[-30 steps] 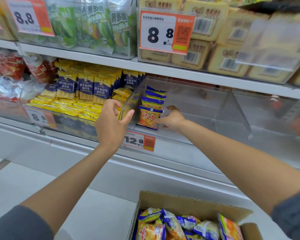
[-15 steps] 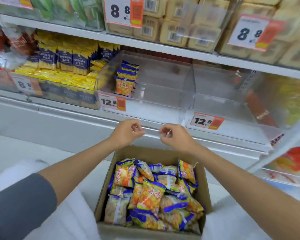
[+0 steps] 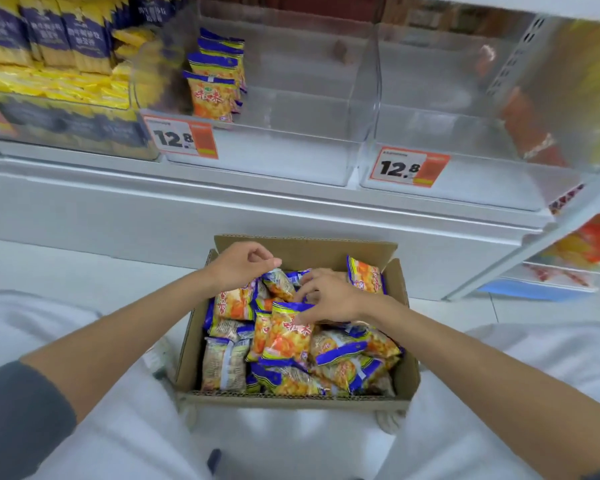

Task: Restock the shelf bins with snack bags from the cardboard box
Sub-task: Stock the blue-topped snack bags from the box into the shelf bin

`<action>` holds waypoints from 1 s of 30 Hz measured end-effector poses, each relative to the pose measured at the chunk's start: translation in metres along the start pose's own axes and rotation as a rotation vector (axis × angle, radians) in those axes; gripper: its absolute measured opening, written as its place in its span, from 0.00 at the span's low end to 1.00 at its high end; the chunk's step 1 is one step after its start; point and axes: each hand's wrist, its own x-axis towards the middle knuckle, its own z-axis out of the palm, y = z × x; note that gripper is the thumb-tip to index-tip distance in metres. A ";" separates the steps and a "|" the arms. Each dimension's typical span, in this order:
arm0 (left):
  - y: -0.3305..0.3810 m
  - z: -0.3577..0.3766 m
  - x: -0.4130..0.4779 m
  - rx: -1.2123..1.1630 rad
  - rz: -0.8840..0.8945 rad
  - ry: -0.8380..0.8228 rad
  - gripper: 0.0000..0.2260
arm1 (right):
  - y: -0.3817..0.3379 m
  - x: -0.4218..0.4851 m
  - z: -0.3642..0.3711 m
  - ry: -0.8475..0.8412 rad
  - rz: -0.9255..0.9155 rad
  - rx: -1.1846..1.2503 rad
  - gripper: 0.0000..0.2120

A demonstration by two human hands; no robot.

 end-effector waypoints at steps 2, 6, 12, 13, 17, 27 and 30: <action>0.009 0.001 -0.006 -0.083 -0.036 -0.085 0.20 | -0.005 -0.006 -0.013 0.143 -0.022 0.262 0.10; 0.018 0.006 -0.014 -0.220 0.009 -0.245 0.27 | -0.010 -0.018 -0.041 0.307 -0.046 0.516 0.10; 0.013 0.006 -0.009 -0.277 -0.045 -0.078 0.10 | 0.014 -0.016 -0.049 0.201 0.050 0.322 0.23; 0.011 0.005 -0.008 -0.281 -0.057 -0.066 0.10 | 0.019 -0.014 -0.043 0.125 0.076 0.215 0.27; 0.008 0.006 -0.006 -0.318 -0.070 -0.053 0.12 | 0.031 -0.005 -0.009 -0.054 0.115 -0.024 0.30; 0.014 0.001 -0.005 -0.412 -0.161 0.078 0.14 | 0.011 -0.014 -0.064 0.304 0.043 0.518 0.07; 0.023 0.000 -0.009 -0.559 -0.196 -0.040 0.18 | -0.002 -0.014 -0.067 0.305 -0.005 0.699 0.07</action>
